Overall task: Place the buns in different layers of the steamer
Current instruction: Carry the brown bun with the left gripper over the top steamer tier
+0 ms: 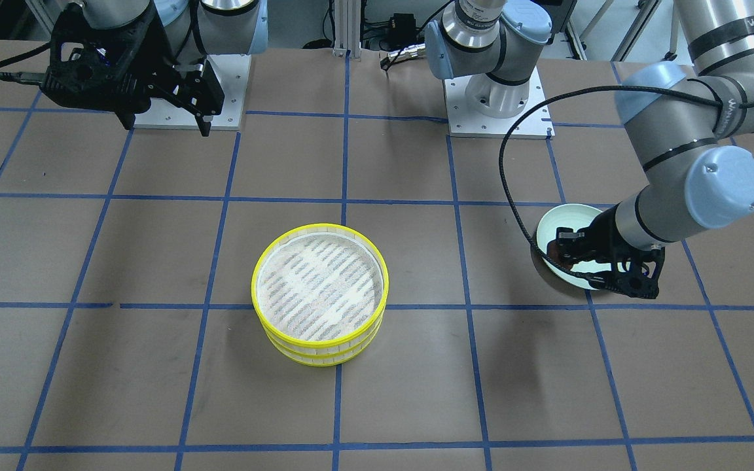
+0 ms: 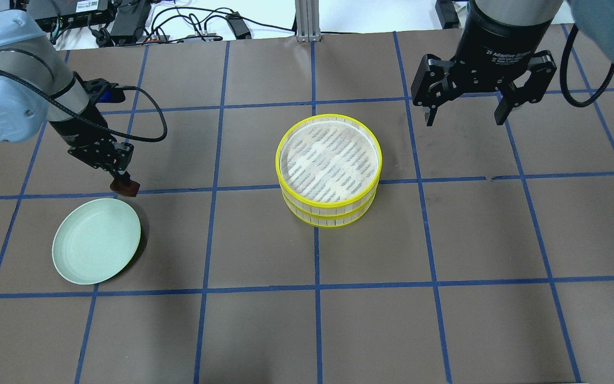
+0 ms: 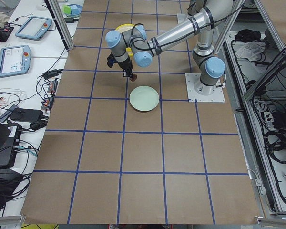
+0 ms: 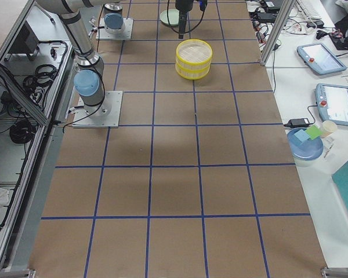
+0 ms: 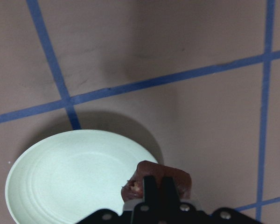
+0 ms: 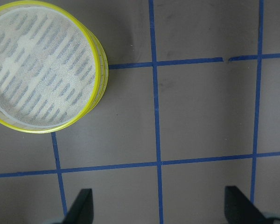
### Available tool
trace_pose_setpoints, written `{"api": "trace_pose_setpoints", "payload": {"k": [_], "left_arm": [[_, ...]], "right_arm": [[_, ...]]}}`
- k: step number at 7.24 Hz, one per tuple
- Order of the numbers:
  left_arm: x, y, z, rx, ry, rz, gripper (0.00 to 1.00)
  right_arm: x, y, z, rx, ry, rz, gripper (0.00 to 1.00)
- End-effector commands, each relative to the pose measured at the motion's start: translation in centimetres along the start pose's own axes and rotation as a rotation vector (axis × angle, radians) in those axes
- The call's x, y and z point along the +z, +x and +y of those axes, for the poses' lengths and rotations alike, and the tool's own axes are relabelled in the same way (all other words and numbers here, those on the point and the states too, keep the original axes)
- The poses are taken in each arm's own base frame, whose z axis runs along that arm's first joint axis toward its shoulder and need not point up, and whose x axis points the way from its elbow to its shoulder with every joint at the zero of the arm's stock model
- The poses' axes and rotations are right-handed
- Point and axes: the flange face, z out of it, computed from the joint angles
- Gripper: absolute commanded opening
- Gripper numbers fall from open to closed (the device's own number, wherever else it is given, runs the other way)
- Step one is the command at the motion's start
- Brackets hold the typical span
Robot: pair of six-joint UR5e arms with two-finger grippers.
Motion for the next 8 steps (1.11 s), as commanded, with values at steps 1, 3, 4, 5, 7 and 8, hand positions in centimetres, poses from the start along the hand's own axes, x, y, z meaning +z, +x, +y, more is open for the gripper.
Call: {"api": "trace_pose_setpoints", "payload": {"k": [1, 3, 4, 5, 7, 8], "left_arm": [[-2.7, 8.8, -0.8, -0.108, 0.104, 0.044, 0.0], [-4.0, 15.2, -1.8, -0.148, 0.23, 0.165, 0.0], [-4.1, 18.1, -1.7, -0.154, 0.242, 0.217, 0.0], [-3.9, 21.0, -1.5, -0.172, 0.233, 0.283, 0.0], [-3.7, 26.0, -1.8, -0.25, 0.282, 0.369, 0.0], [-3.0, 27.4, -2.2, -0.237, 0.288, 0.395, 0.0]], "right_arm": [[0.0, 0.0, 0.0, 0.0, -0.001, 0.0, 1.0], [0.0, 0.0, 0.0, 0.0, -0.002, -0.001, 1.0], [0.1, 0.0, 0.0, 0.0, -0.004, -0.001, 1.0], [0.1, 0.0, 0.0, 0.0, -0.004, -0.001, 1.0], [0.1, 0.0, 0.0, 0.0, -0.004, -0.001, 1.0], [0.1, 0.0, 0.0, 0.0, -0.004, -0.001, 1.0]]}}
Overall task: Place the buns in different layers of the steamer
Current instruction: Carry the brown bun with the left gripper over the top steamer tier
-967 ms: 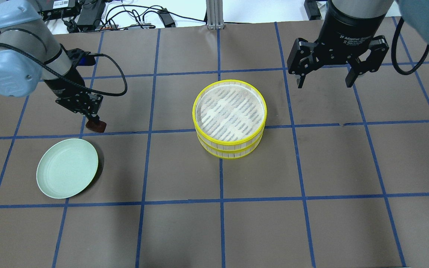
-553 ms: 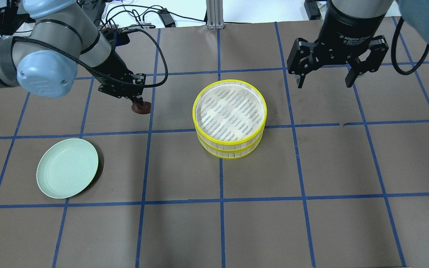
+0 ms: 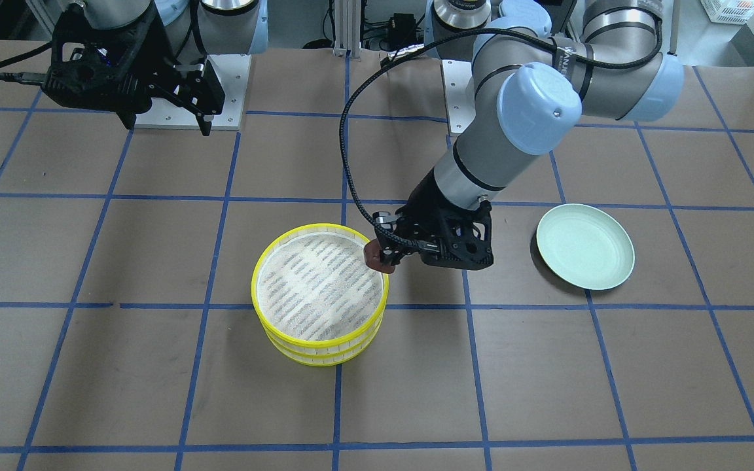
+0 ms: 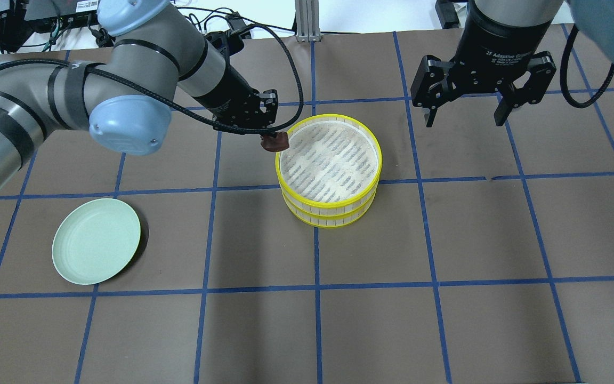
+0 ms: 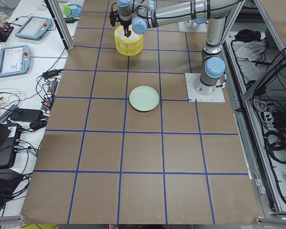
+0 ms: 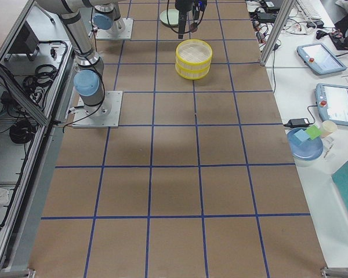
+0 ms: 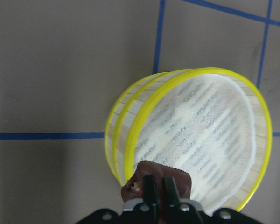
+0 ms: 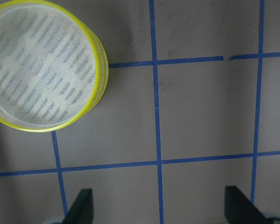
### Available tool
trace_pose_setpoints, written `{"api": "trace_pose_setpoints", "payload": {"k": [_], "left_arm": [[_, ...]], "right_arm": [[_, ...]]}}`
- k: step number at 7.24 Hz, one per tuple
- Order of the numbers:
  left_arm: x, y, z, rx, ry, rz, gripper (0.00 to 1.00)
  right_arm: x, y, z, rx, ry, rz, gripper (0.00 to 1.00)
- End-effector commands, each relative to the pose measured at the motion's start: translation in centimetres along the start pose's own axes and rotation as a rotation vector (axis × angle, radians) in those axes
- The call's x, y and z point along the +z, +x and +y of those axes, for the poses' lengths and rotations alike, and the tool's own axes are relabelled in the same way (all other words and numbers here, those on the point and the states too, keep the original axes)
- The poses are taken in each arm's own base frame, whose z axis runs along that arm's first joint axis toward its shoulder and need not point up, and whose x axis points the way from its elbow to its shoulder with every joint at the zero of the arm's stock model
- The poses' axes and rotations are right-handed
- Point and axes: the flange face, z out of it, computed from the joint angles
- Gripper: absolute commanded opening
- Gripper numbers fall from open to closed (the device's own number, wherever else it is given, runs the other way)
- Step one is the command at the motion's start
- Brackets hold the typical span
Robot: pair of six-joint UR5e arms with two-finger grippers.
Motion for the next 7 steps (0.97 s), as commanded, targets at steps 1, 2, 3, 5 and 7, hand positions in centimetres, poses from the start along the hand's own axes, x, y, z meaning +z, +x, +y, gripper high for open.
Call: {"api": "trace_pose_setpoints", "payload": {"k": [1, 2, 3, 5, 7], "left_arm": [[2.3, 2.8, 0.3, -0.006, 0.011, 0.106, 0.0], [3.4, 2.8, -0.1, -0.017, 0.015, 0.115, 0.0], [4.6, 3.2, 0.1, -0.008, 0.0, 0.109, 0.0], [6.1, 3.5, -0.1, 0.007, 0.006, 0.106, 0.46], [5.5, 3.9, -0.3, -0.031, 0.02, 0.113, 1.0]], "right_arm": [[0.0, 0.0, 0.0, -0.001, 0.0, 0.0, 1.0], [0.0, 0.0, 0.0, 0.0, 0.0, 0.0, 1.0], [0.0, 0.0, 0.0, -0.001, 0.0, 0.0, 1.0], [0.0, 0.0, 0.0, -0.001, 0.0, 0.0, 1.0], [0.0, 0.0, 0.0, -0.003, -0.001, 0.002, 1.0]]}}
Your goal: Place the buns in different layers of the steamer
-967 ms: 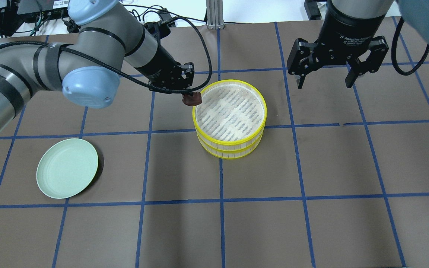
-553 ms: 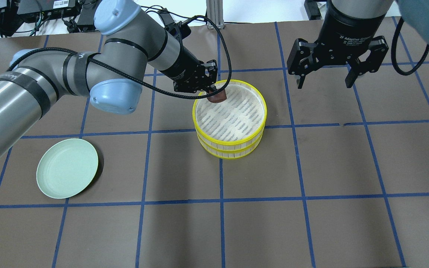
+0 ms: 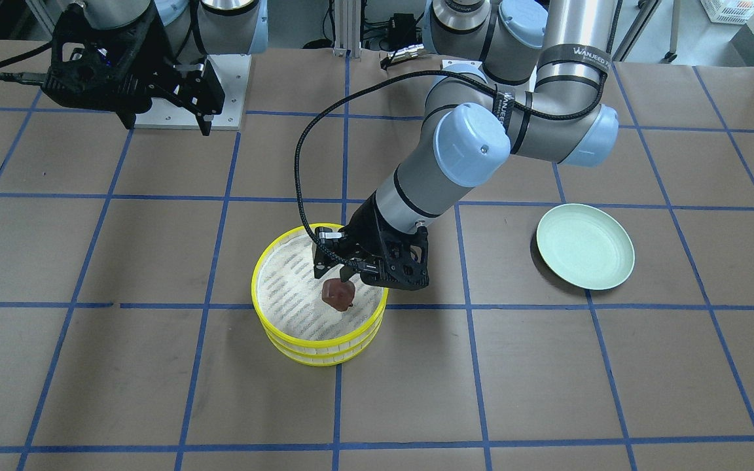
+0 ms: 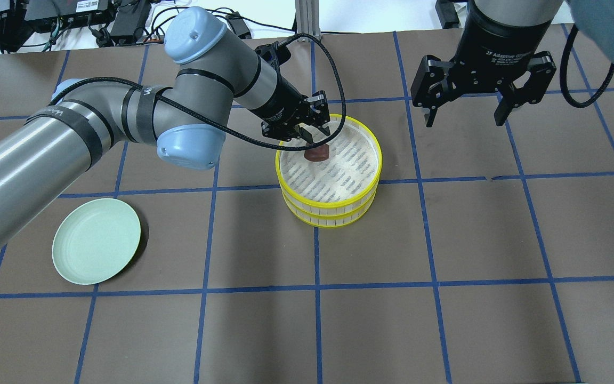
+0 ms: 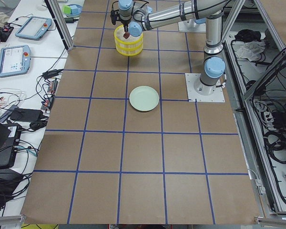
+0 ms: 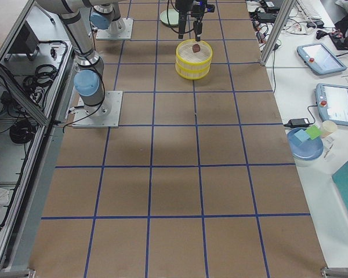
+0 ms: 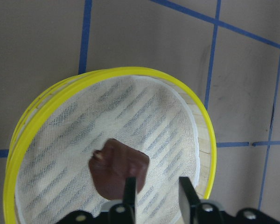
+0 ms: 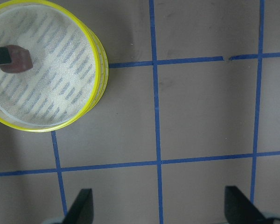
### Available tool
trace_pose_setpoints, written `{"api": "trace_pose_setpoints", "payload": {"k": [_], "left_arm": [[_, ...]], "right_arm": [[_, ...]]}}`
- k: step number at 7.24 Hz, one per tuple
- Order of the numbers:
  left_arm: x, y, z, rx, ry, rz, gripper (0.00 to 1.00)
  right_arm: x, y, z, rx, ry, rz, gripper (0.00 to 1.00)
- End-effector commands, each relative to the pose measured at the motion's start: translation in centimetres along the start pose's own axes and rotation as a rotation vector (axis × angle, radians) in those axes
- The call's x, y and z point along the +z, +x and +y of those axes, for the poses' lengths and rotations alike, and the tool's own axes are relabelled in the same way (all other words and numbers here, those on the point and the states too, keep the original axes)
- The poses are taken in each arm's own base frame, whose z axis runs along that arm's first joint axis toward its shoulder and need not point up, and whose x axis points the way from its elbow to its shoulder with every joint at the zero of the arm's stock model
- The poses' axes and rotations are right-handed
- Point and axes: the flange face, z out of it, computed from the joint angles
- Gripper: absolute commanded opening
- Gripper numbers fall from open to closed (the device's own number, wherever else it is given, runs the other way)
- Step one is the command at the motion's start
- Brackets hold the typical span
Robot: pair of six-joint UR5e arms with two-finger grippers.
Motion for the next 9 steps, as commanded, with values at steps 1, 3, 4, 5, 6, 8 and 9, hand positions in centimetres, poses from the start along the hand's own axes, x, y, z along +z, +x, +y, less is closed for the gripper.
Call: {"api": "trace_pose_setpoints", "payload": {"k": [1, 3, 4, 5, 6, 8, 9], "left_arm": [[-0.5, 0.3, -0.2, -0.009, 0.016, 0.005, 1.0], [-3.6, 0.6, -1.0, 0.004, 0.085, -0.052, 1.0], [-5.0, -1.4, -1.9, -0.009, 0.084, -0.106, 1.0], [-7.3, -3.9, -3.0, 0.03, 0.084, -0.13, 1.0], [-9.4, -7.4, -4.3, 0.121, 0.085, -0.225, 1.0], [-14.9, -12.1, -4.7, 0.083, 0.089, -0.351, 1.0], [-17.5, -12.6, -3.3, 0.129, 0.068, -0.465, 1.0]], "right_arm": [[0.0, 0.0, 0.0, -0.001, -0.001, 0.001, 1.0], [0.0, 0.0, 0.0, -0.001, -0.001, 0.001, 1.0], [0.0, 0.0, 0.0, -0.001, -0.001, 0.001, 1.0], [0.1, 0.1, -0.1, 0.001, -0.003, 0.001, 1.0], [0.1, 0.1, -0.1, 0.001, -0.003, 0.001, 1.0], [0.1, 0.1, -0.1, 0.001, -0.003, 0.001, 1.0], [0.1, 0.1, -0.1, 0.001, -0.001, 0.001, 1.0]]}}
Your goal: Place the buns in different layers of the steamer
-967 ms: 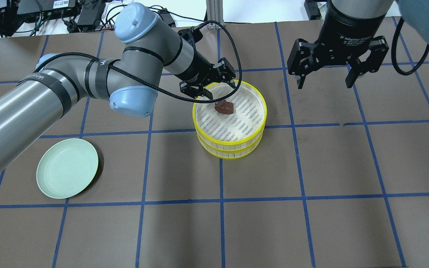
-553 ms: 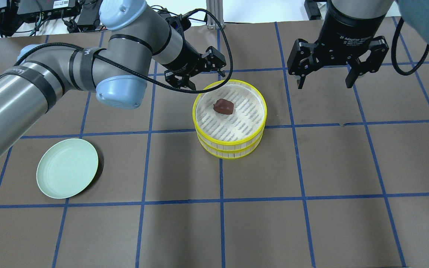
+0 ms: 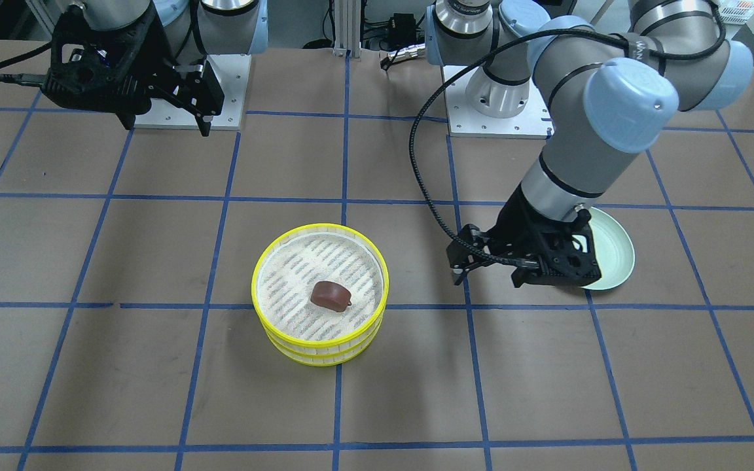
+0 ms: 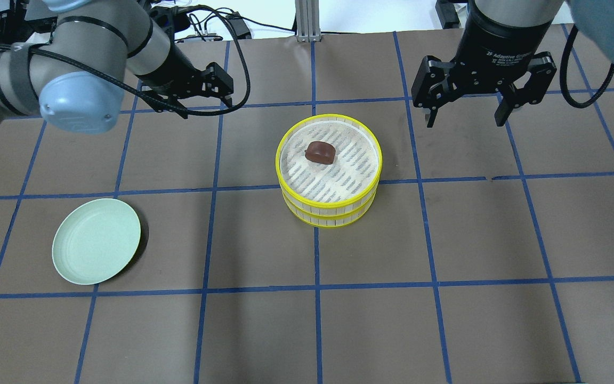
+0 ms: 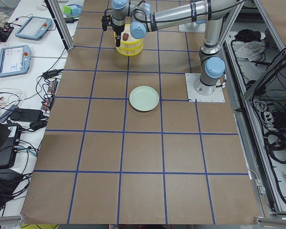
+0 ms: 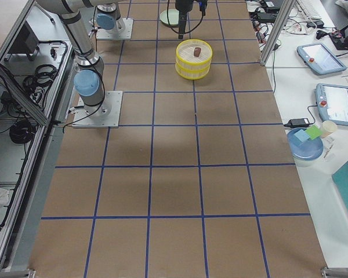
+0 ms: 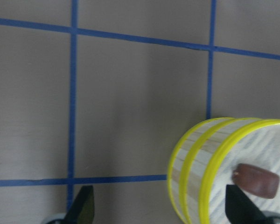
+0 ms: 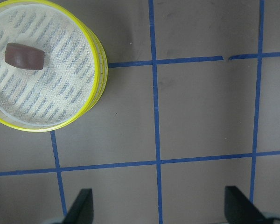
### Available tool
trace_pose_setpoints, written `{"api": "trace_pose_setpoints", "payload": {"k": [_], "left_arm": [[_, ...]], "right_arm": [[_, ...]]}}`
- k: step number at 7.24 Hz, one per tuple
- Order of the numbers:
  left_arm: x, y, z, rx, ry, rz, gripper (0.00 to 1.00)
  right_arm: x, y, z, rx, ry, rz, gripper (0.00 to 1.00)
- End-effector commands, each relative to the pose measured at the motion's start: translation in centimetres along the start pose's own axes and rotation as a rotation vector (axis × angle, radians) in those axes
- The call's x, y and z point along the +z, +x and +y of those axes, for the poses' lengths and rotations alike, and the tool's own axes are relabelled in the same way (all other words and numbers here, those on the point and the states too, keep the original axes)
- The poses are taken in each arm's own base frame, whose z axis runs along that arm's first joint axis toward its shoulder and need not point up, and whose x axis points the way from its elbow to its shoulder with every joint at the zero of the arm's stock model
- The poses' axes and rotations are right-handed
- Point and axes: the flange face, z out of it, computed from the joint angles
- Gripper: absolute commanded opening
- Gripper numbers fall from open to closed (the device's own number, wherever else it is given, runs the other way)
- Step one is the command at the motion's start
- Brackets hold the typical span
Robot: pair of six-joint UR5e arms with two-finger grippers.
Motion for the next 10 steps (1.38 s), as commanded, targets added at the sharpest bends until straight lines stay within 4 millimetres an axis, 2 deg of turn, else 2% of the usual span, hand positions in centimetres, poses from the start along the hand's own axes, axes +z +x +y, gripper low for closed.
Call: {"api": "trace_pose_setpoints", "payload": {"k": [1, 2, 3, 6, 7, 8, 10], "left_arm": [[-7.2, -2.5, 3.4, 0.034, -0.064, -0.191, 1.0], [-11.5, -2.2, 5.0, 0.034, -0.091, -0.225, 1.0], [-13.5, -2.3, 6.0, 0.037, -0.096, -0.265, 1.0], [-16.2, -1.1, 7.4, 0.035, -0.032, -0.243, 1.0], [-16.5, -0.7, 7.5, 0.034, -0.017, -0.195, 1.0], [-15.1, 0.0, 7.1, 0.033, -0.005, -0.119, 1.0], [-15.5, 0.4, 7.7, 0.056, 0.006, -0.094, 1.0]], "right_arm": [[0.0, 0.0, 0.0, 0.0, 0.0, 0.0, 1.0], [0.0, 0.0, 0.0, 0.0, 0.0, 0.0, 1.0], [0.0, 0.0, 0.0, 0.0, 0.0, 0.0, 1.0], [0.0, 0.0, 0.0, 0.0, 0.0, 0.0, 1.0], [0.0, 0.0, 0.0, -0.001, 0.0, 0.0, 1.0], [0.0, 0.0, 0.0, -0.001, 0.0, 0.0, 1.0], [0.0, 0.0, 0.0, 0.0, 0.0, 0.0, 1.0]]}}
